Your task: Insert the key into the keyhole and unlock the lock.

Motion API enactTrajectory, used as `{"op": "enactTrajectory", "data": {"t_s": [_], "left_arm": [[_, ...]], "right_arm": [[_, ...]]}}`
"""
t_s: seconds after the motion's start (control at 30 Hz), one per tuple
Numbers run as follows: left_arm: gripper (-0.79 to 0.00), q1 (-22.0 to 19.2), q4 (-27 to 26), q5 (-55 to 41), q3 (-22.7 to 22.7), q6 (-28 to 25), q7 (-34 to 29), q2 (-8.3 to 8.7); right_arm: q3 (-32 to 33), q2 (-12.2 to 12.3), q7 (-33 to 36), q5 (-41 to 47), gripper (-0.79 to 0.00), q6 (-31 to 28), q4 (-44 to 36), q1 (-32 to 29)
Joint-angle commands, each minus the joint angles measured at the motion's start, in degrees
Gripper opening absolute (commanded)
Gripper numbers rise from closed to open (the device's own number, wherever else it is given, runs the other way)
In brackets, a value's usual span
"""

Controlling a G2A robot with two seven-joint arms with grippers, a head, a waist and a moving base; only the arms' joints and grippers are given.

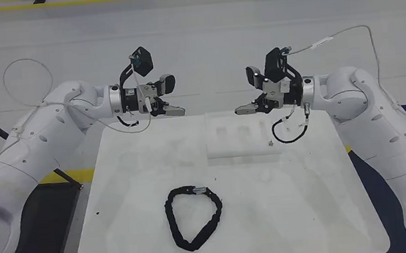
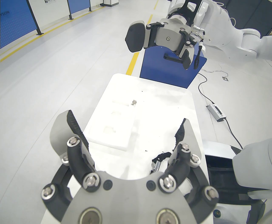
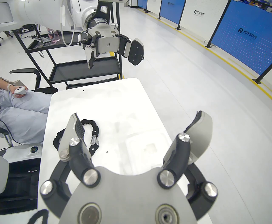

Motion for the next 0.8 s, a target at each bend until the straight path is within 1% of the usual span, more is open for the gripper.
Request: {"op": "enactTrajectory", "data": {"t_s": [0.0,0.47,0.57,0.77], "left_arm": [[-0.001,0.0,0.0,0.0,0.0,0.0,0.0,0.00],[0.000,0.0,0.0,0.0,0.0,0.0,0.0,0.00],[0.000,0.0,0.0,0.0,0.0,0.0,0.0,0.00],[0.000,0.0,0.0,0.0,0.0,0.0,0.0,0.00]], "right_arm": [[0.0,0.0,0.0,0.0,0.000,0.0,0.0,0.0],[0.0,0.0,0.0,0.0,0.000,0.0,0.0,0.0],[0.3,0.1,-0.5,-0.6,0.000,1.6,-0.3,-1.2],[0.7,0.4,1.3,0.1,0.000,2.6,2.6,-2.6]]}}
